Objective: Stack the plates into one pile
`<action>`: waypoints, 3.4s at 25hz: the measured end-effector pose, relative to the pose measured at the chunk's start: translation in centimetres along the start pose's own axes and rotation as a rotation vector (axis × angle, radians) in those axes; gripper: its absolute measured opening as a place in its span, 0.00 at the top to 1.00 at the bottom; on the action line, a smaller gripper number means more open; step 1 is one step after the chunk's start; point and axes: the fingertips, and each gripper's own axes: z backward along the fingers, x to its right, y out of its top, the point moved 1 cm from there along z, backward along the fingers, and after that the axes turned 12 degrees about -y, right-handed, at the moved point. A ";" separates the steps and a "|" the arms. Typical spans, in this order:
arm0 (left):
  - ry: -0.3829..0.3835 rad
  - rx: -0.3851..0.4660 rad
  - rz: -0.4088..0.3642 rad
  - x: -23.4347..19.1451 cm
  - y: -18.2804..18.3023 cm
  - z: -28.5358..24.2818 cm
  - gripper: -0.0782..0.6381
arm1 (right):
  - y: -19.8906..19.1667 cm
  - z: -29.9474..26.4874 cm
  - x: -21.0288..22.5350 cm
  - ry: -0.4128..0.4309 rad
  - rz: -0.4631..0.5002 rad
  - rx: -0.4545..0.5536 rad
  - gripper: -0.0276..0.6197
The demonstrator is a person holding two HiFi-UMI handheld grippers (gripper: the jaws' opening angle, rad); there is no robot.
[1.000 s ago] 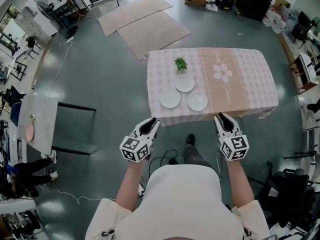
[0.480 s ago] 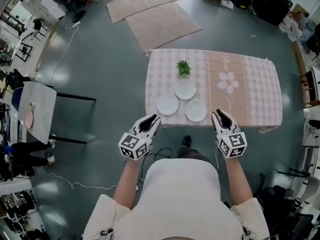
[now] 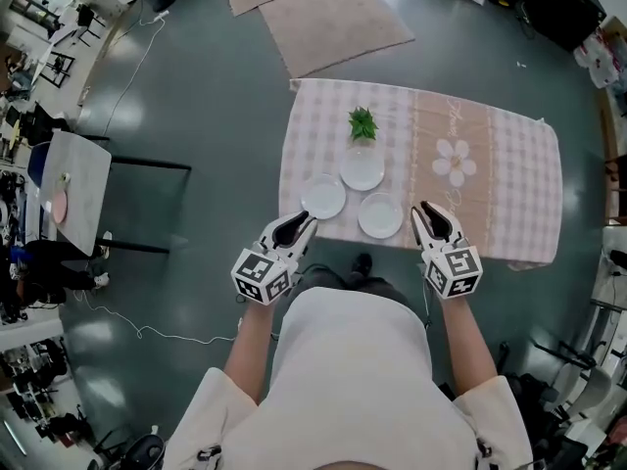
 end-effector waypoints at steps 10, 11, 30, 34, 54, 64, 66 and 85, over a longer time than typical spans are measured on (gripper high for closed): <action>0.009 -0.050 0.034 -1.3 -0.3 -1.9 0.77 | -1.4 -1.4 1.0 0.005 -0.025 -0.052 0.79; 0.001 -0.056 0.036 -1.3 -0.3 -2.2 0.77 | -1.5 -1.5 1.2 -0.001 -0.028 -0.057 0.79; -0.261 -0.246 0.025 -3.8 -3.7 -10.5 0.77 | -6.0 -3.5 2.2 -0.159 -0.147 -0.183 0.79; -0.296 -0.292 0.031 -4.1 -5.5 -11.9 0.77 | -8.0 -3.9 2.7 -0.194 -0.180 -0.217 0.79; -0.311 -0.485 0.145 -6.4 -16.8 -18.5 0.77 | -19.1 -6.9 3.9 -0.255 -0.289 -0.383 0.79; -0.260 -0.603 0.144 -7.4 -22.4 -19.8 0.76 | -24.0 -8.8 3.9 -0.236 -0.285 -0.459 0.79; -0.238 -0.628 0.150 -7.5 -23.4 -19.9 0.76 | -25.0 -9.0 3.9 -0.233 -0.283 -0.476 0.79; -0.074 -0.754 0.235 -9.0 -29.6 -20.5 0.75 | -31.7 -10.4 4.3 -0.229 -0.325 -0.599 0.78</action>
